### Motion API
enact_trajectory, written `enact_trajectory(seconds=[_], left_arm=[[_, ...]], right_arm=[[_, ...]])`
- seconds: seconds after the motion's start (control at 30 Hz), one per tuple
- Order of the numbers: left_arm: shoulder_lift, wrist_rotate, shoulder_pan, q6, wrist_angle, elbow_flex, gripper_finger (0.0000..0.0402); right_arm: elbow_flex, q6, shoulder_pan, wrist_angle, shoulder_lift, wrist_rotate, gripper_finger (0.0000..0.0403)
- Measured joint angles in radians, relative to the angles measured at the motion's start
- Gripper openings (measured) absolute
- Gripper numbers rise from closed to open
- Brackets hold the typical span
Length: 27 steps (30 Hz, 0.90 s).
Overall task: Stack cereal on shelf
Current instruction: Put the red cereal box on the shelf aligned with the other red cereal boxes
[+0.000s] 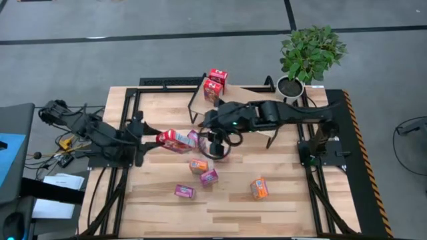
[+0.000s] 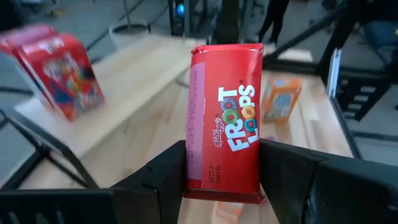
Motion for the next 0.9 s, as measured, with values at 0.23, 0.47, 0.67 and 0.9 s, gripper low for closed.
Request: enact_trajectory(seconds=[0.23, 0.47, 0.67, 0.9], left_arm=[[-0.023, -0.03, 0.001, 0.045, 0.022, 0.0, 0.0169], [-0.006, -0.041, 0.001, 0.064, 0.041, 0.0, 0.0169], [0.021, -0.044, 0.001, 0.093, 0.099, 0.0, 0.0169], [0.048, -0.046, 0.01, 0.081, 0.098, 0.0, 0.0169]], right_arm=[[-0.001, -0.074, -0.005, 0.101, 0.046, -0.039, 0.0133], [0.0, -0.084, -0.023, 0.129, 0.045, -0.055, 0.0119], [0.003, -0.084, -0.026, 0.175, 0.065, -0.115, 0.0118], [0.001, -0.082, -0.018, 0.167, 0.113, -0.141, 0.0118]])
